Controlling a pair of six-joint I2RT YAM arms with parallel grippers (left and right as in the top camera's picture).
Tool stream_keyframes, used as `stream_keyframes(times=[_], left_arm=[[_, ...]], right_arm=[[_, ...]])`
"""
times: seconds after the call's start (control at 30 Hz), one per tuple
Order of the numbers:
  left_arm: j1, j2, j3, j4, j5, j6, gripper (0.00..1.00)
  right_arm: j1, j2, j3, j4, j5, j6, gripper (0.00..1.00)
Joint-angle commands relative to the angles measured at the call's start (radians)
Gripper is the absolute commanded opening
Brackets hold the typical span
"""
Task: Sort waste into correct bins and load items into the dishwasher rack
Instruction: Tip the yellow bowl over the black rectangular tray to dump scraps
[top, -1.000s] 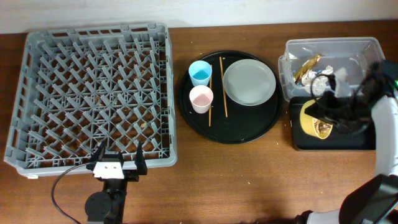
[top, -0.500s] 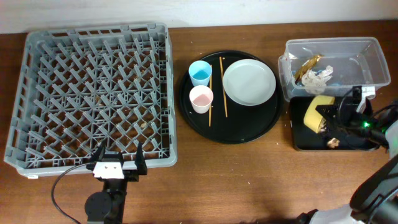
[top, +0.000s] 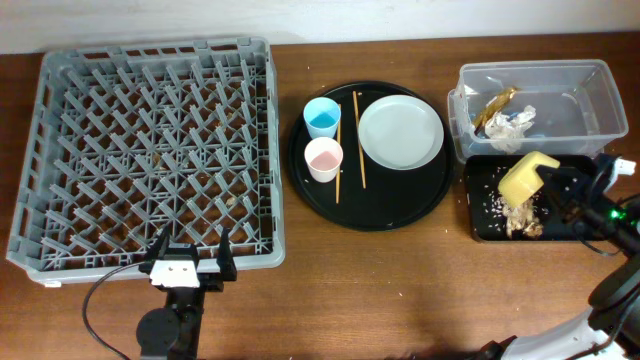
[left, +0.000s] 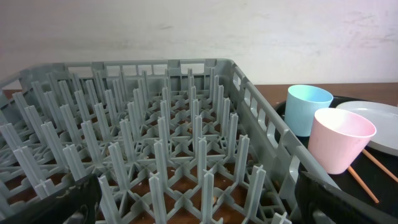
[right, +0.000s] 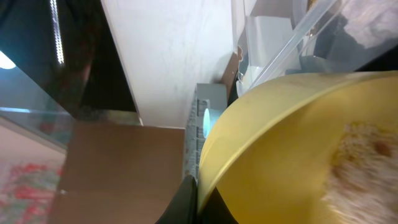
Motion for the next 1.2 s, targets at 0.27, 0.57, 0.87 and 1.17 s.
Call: stream_keyframes(times=[0.27,0.57,0.87,1.17], left_arm=[[0.001,-0.005,-0.004,-0.004,0.011,0.008,0.99],[0.001,-0.005,-0.004,-0.004,0.011,0.008,0.99],[0.001,-0.005,-0.004,-0.004,0.011,0.008,0.99],[0.001,-0.005,-0.004,-0.004,0.011,0.008,0.99]], right_arm=[[-0.020,0.004,-0.003,-0.003,-0.056,0.066,0.04],[-0.020,0.002,-0.003,-0.056,0.007,0.017,0.04],[-0.020,-0.006,-0.002,-0.123,0.030,-0.051,0.04],[-0.017,-0.055,0.005,-0.116,0.068,-0.074,0.04]])
